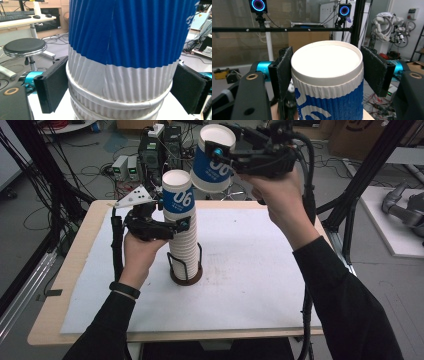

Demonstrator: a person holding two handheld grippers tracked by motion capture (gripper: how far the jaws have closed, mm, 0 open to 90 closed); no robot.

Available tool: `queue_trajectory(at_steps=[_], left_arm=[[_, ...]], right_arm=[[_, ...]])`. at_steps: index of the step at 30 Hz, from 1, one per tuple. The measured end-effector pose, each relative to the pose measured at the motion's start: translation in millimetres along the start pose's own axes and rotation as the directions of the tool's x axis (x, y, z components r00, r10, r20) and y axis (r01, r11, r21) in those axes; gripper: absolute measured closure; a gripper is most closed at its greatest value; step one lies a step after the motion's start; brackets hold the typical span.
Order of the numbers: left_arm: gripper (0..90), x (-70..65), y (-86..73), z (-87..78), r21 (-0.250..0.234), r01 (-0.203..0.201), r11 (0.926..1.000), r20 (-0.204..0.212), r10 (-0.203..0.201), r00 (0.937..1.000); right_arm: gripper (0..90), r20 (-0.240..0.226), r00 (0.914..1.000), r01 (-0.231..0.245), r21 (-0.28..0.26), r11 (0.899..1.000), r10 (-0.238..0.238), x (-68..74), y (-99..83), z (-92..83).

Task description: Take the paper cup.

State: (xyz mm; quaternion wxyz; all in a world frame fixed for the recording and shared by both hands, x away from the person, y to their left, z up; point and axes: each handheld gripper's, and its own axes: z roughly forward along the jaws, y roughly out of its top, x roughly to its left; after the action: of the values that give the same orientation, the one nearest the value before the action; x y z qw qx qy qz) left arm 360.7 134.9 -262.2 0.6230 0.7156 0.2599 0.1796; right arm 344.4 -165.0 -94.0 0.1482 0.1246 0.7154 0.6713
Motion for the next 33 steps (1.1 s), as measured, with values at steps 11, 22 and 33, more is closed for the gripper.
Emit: queue_trajectory(at_steps=[11,22,33], left_arm=[[10.8,-0.5,0.3,0.0,0.003,-0.002,1.0,-0.001,0.002,1.0],[10.8,-0.9,0.3,0.3,0.003,-0.003,1.0,-0.005,0.003,1.0],[10.8,-1.0,-0.2,0.3,0.001,-0.005,1.0,-0.008,0.005,1.0]], right_arm=[[30.5,0.032,0.9995,-0.006,0.036,0.999,0.005,-1.2,-41.5,-36.6],[30.4,0.067,0.9975,-0.029,0.065,0.997,0.024,-2.5,-89.4,-63.2],[30.5,0.09,0.9938,-0.074,0.088,0.993,0.066,-0.2,-144.5,-84.6]])
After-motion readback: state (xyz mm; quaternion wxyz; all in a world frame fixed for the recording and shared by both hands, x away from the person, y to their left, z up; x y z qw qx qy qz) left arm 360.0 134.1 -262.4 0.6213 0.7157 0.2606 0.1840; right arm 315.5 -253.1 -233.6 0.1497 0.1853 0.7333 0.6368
